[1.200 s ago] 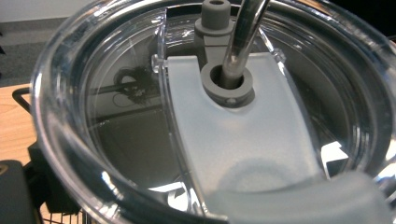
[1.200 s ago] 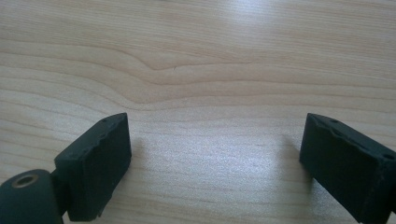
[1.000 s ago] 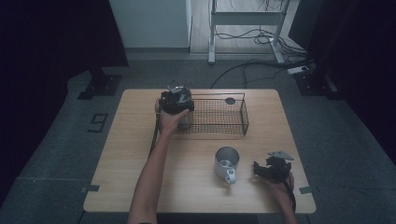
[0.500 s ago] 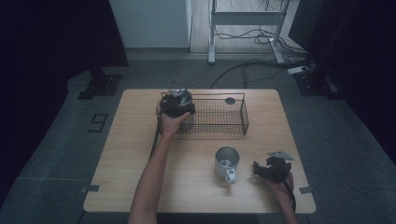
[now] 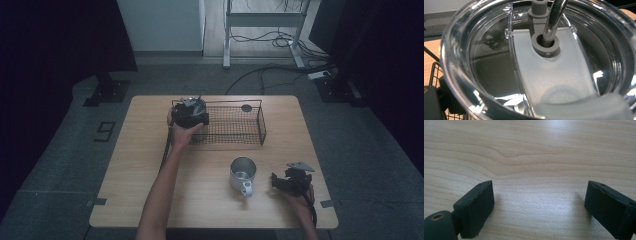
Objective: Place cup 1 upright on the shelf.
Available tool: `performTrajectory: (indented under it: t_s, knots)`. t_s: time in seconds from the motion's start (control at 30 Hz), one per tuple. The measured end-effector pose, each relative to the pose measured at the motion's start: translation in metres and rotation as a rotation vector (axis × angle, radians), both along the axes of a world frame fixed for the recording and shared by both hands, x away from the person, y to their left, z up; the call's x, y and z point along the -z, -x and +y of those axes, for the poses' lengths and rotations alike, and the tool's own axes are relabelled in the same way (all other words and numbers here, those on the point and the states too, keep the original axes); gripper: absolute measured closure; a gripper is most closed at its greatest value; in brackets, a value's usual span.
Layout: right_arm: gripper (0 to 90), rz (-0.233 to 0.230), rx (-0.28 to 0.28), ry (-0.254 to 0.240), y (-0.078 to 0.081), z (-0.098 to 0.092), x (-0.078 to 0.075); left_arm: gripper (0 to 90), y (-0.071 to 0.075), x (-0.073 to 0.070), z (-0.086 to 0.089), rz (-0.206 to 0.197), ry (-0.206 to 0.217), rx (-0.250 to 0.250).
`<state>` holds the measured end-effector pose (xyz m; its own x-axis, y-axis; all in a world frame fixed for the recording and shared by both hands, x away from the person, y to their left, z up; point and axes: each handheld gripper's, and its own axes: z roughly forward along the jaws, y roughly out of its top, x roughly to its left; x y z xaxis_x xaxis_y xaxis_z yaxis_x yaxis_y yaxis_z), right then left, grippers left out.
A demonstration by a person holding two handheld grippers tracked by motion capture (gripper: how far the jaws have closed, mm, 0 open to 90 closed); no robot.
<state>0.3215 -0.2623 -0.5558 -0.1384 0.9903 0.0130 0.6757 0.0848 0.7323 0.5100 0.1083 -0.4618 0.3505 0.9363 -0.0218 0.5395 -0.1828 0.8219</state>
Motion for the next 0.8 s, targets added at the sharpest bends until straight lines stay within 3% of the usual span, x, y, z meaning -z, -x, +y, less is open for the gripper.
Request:
performTrajectory:
  t_s: [0.23, 0.43, 0.67, 0.8]
  knots:
    - [8.7, 0.0, 0.0, 0.0, 0.0, 0.0, 0.0, 0.9, 0.001, -0.004, 0.001, -0.015, -0.004, 0.006]
    - [8.6, 0.0, 0.0, 0.0, 0.0, 0.0, 0.0, 0.6, 0.005, -0.015, 0.004, -0.046, -0.005, 0.014]
    - [8.6, 0.001, 0.001, 0.001, -0.001, 0.0, 0.0, 0.6, 0.021, -0.031, 0.011, -0.078, 0.018, 0.02]
    - [8.6, 0.0, 0.001, 0.002, -0.001, 0.0, 0.0, 0.8, 0.03, -0.034, 0.018, -0.082, 0.009, 0.018]
